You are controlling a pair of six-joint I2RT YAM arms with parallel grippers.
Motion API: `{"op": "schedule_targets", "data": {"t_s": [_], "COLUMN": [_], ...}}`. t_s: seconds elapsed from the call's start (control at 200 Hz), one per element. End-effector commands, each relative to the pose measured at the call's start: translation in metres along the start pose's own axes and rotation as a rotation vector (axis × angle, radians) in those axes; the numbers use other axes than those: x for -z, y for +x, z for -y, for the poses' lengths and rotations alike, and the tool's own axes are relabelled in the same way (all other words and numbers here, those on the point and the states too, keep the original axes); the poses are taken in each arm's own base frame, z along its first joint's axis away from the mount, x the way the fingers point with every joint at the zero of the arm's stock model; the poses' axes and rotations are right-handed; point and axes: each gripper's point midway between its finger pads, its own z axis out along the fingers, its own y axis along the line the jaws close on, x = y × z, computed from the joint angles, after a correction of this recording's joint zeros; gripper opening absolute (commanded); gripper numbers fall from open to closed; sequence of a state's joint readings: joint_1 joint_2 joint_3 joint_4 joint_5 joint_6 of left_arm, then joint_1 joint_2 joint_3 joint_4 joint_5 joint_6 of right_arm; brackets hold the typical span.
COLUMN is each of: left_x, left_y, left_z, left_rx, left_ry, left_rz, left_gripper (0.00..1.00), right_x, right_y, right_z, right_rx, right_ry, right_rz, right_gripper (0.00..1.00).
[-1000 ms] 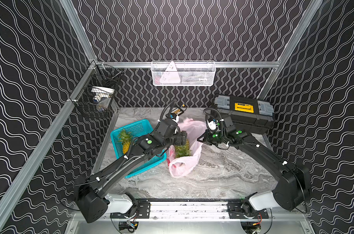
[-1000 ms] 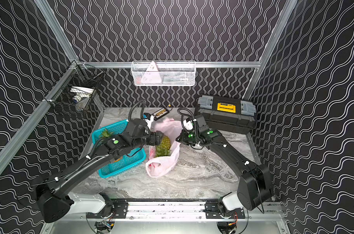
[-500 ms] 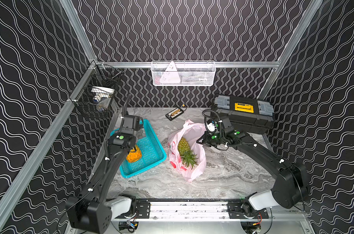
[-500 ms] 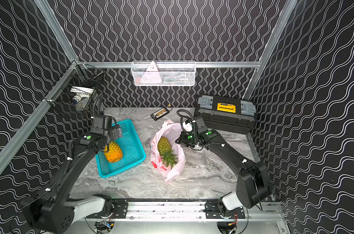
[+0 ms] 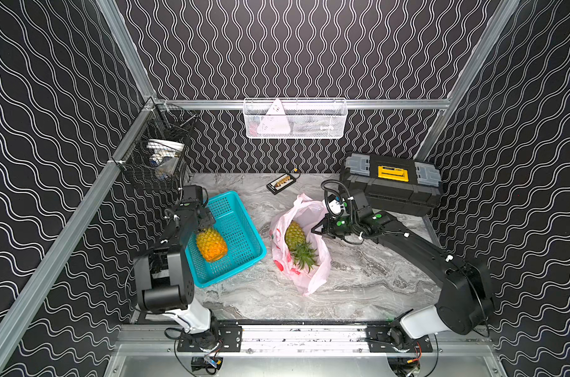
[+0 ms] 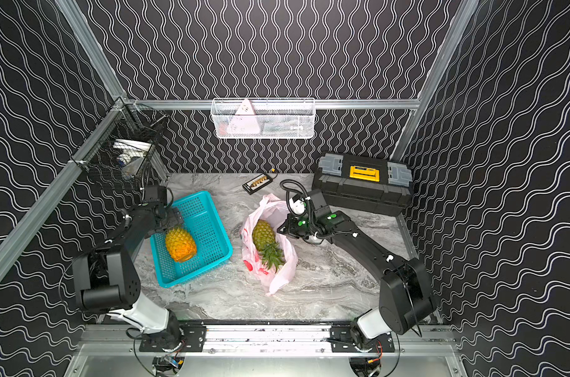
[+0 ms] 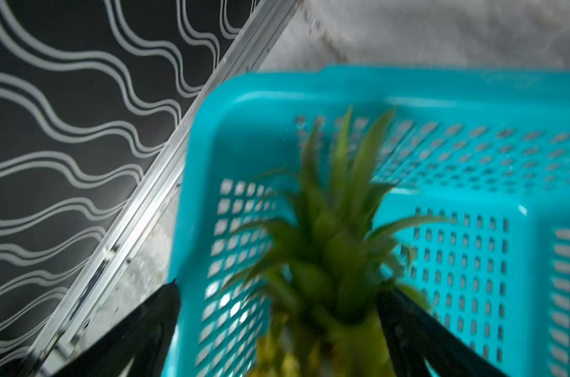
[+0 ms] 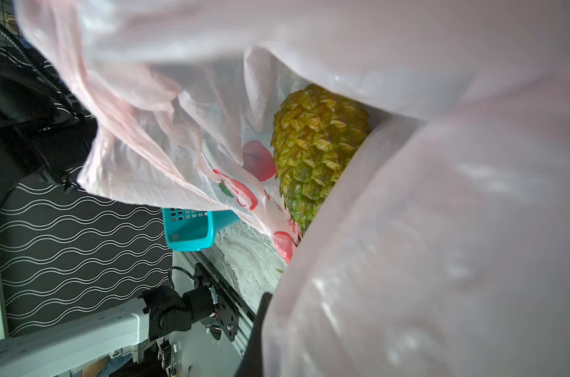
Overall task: Place the pineapple into a plastic bag & tie a knot
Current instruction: Pick up the pineapple from the basket.
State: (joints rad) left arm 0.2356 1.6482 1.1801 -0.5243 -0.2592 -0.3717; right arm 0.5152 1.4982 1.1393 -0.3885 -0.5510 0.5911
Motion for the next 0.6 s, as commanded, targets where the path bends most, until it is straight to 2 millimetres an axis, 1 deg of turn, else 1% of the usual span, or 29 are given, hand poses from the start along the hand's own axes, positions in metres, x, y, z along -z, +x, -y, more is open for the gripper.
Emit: {"op": "schedule_targets", "data": {"t_s": [0.0, 0.12, 0.165, 0.23, 0.285, 0.335, 0.37, 0.41, 0.42, 0.45, 0.5, 0.56, 0.595], "left_x": [-0.019, -0.042, -0.048, -0.050, -0.046, -0.037, -0.029, -0.017, -0.014, -0.005, 0.017, 0.047, 0.068], "left_y": [0.011, 0.028, 0.034, 0.037, 0.034, 0.026, 0.020, 0.012, 0.011, 0.007, -0.002, -0.010, -0.014], "left_z": [0.013, 0.018, 0.022, 0.024, 0.027, 0.030, 0.033, 0.037, 0.038, 0.040, 0.044, 0.050, 0.052], "left_rx": [0.002, -0.022, -0.025, -0.030, -0.037, -0.035, -0.031, -0.022, -0.019, -0.009, 0.017, 0.040, 0.054], "left_ry": [0.045, 0.048, 0.062, 0.077, 0.094, 0.117, 0.139, 0.169, 0.178, 0.201, 0.254, 0.327, 0.366], "left_rz": [-0.063, -0.135, -0.155, -0.168, -0.165, -0.146, -0.128, -0.106, -0.102, -0.090, -0.052, -0.005, 0.027], "left_gripper": [0.99, 0.99, 0.95, 0.83, 0.62, 0.39, 0.24, 0.03, 0.00, 0.00, 0.00, 0.00, 0.00], "right_x": [0.000, -0.001, -0.001, -0.001, -0.001, -0.001, -0.001, -0.001, -0.001, -0.001, -0.001, -0.002, -0.002], "right_y": [-0.004, -0.005, -0.005, -0.005, -0.005, -0.005, -0.005, -0.005, -0.006, -0.005, -0.005, -0.005, -0.004], "right_z": [-0.005, -0.006, -0.005, -0.005, -0.005, -0.005, -0.004, -0.004, -0.005, -0.004, -0.004, -0.003, -0.002], "right_rx": [0.010, 0.011, 0.010, 0.011, 0.012, 0.012, 0.011, 0.012, 0.013, 0.012, 0.012, 0.011, 0.009], "right_ry": [-0.022, -0.023, -0.021, -0.018, -0.017, -0.014, -0.013, -0.012, -0.012, -0.011, -0.009, -0.006, -0.004], "right_rz": [0.015, 0.018, 0.018, 0.017, 0.018, 0.019, 0.018, 0.019, 0.020, 0.019, 0.019, 0.018, 0.017], "right_gripper": [0.00, 0.00, 0.00, 0.00, 0.00, 0.00, 0.00, 0.00, 0.00, 0.00, 0.00, 0.00, 0.00]}}
